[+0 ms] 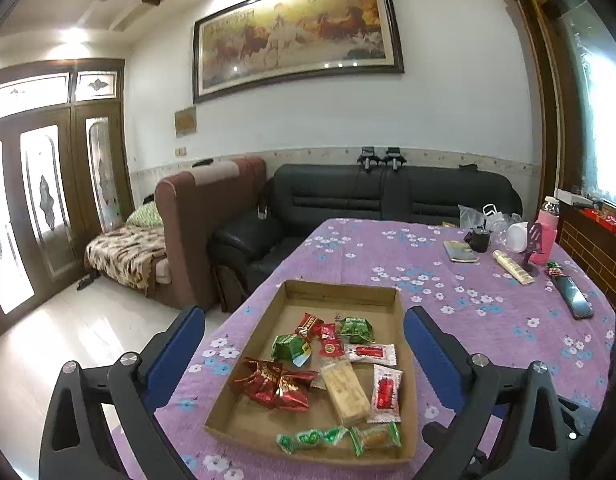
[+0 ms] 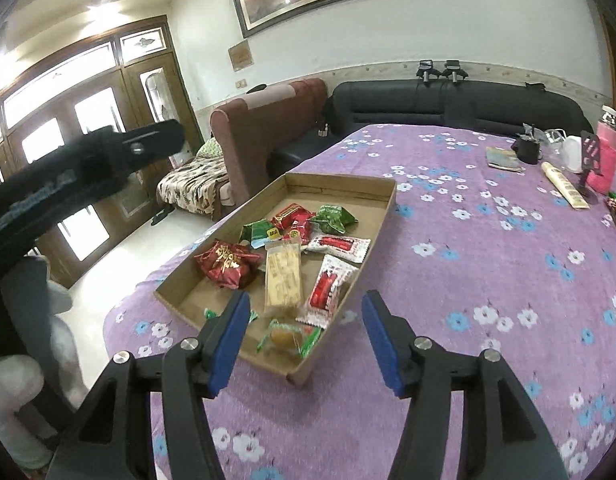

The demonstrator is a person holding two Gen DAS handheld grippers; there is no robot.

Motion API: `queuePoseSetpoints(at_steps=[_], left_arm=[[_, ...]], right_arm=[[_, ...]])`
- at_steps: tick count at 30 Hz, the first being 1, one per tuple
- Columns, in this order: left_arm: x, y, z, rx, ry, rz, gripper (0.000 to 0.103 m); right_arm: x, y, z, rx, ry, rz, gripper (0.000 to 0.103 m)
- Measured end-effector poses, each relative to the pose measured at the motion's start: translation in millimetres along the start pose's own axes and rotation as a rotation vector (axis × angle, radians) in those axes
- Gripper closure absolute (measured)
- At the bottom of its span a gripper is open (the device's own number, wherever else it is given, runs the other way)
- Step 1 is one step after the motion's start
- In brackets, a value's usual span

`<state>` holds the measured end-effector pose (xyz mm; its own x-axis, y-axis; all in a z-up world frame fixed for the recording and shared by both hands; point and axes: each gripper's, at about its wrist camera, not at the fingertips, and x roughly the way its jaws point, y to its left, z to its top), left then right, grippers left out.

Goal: Organize snacks

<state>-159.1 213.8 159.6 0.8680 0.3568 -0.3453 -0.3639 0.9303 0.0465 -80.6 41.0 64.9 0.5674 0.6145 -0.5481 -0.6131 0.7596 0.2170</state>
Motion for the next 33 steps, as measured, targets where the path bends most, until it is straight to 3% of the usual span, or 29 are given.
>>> queuePoseSetpoints(at_steps=[7,17,24,28,33], left_arm=[[-32.5,-17.6,-3.2,0.045,-0.059,0.03,0.001],[-53.7,-32.8,-7.1,0.068,-0.084,0.04,0.001],[-79.5,-37.1,-12.2,0.076,-0.187,0.066,0.001],[-68.1,-25.9,-22.1,-0.009,-0.125,0.036,0.001],[-38.8,-6.3,-39.3,-0.127,0.018,-0.014,0.001]], right_arm=[[-13.6,-8.6,-8.2,0.025,-0.01,-0.005,0.042],[-22.6,-17.7,-15.3,0.047,-0.023,0.003,0.041],[-27.5,-17.5,-20.0,0.031,-0.039,-0.004,0.041],[-25.9,-16.1,-22.0,0.026,-0.034,0.004,0.041],[-22.4,-11.7,-27.8,0.007,-0.023,0.006,0.041]])
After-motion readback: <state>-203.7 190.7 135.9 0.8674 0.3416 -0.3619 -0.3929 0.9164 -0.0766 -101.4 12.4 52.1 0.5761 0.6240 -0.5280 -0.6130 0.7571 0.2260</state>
